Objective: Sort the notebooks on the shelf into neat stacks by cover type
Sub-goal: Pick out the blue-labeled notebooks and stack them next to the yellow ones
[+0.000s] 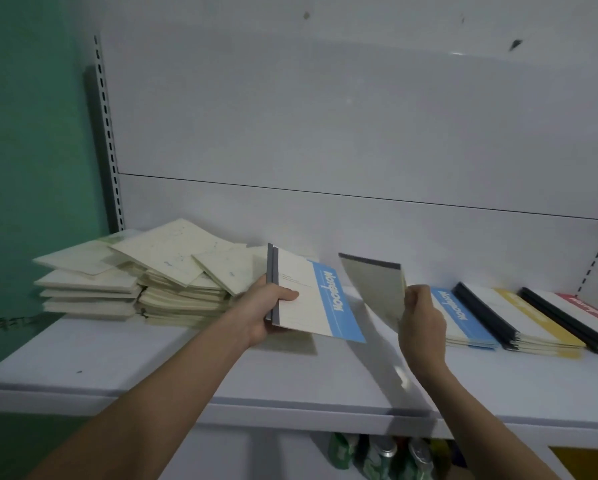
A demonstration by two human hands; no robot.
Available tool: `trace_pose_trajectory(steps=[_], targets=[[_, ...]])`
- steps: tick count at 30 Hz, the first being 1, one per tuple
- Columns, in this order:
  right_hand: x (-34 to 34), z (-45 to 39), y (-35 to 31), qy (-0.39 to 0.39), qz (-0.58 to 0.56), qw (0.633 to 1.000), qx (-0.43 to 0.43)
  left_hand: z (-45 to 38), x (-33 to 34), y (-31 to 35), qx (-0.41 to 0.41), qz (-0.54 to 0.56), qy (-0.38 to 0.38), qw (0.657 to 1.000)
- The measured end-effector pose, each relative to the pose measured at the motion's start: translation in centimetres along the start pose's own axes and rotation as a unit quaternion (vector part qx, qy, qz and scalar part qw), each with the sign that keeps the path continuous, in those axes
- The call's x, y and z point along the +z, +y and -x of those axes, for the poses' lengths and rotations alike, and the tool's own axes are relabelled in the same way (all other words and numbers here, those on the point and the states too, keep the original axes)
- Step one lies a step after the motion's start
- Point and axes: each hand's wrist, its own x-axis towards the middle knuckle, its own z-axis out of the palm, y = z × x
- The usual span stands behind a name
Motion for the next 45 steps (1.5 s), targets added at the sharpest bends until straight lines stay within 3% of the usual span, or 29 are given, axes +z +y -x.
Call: trace_pose_trajectory(steps=[4,8,10,14,17,21,25,29,33,35,38,41,45], targets=[[-2.0,0.8,-2.3,0.051,-0.061,0.997,-0.023,-0.1,2.2,-1.0,-0.016,-0.024,-0.037,0.999],[-3.4,3.0,-2.1,-0.036,-0.018,0.991,-0.126,-0.7,4.7,-2.2,-0.023,-0.034,-0.061,0.997],[-4.0,4.0,-1.0,-0.066,0.029,0.978,-0.196,-1.0,6.1,-2.7,-0.033,-0.015,-0.065,0.997],[-4.3,4.4,0.9,-0.034,0.123,0.916,-0.38,-2.1,8.3,-3.5,-0.06,0.005,-0.087,0.994],[-4.2,3.9,1.8,-0.043,0.105,0.905,-0.411,-2.8,9.7,-4.4,-0.051,0.005,-0.073,0.996],[-4.8,2.2,3.5,-0.124,0.018,0.943,-0.307,-4.2,11.5,-5.1,-0.025,0.023,-0.037,0.999],[-5.0,-1.2,6.8,-0.068,-0.056,0.993,-0.074,-5.9,14.1,-5.4,-0.014,0.046,-0.001,0.999],[-5.7,-5.1,9.6,-0.181,-0.217,0.951,0.128,-7.7,18.3,-6.0,-0.024,0.037,0.012,0.999],[-5.9,-8.2,13.1,-0.166,-0.136,0.969,0.124,-10.5,21.9,-7.1,0.003,-0.069,-0.004,0.998],[-5.5,-9.4,14.9,-0.187,-0.011,0.98,0.072,-11.7,23.3,-7.9,0.021,-0.138,-0.003,0.99],[-4.4,-10.1,16.5,-0.218,0.178,0.959,-0.014,-13.3,24.6,-9.9,0.06,-0.272,0.07,0.958],[-3.3,-9.9,16.8,-0.223,0.179,0.958,-0.007,-14.4,24.8,-12.0,0.107,-0.287,0.099,0.947],[-2.8,-10.2,17.9,-0.215,0.107,0.971,0.021,-14.8,24.5,-12.6,0.105,-0.283,0.062,0.951]])
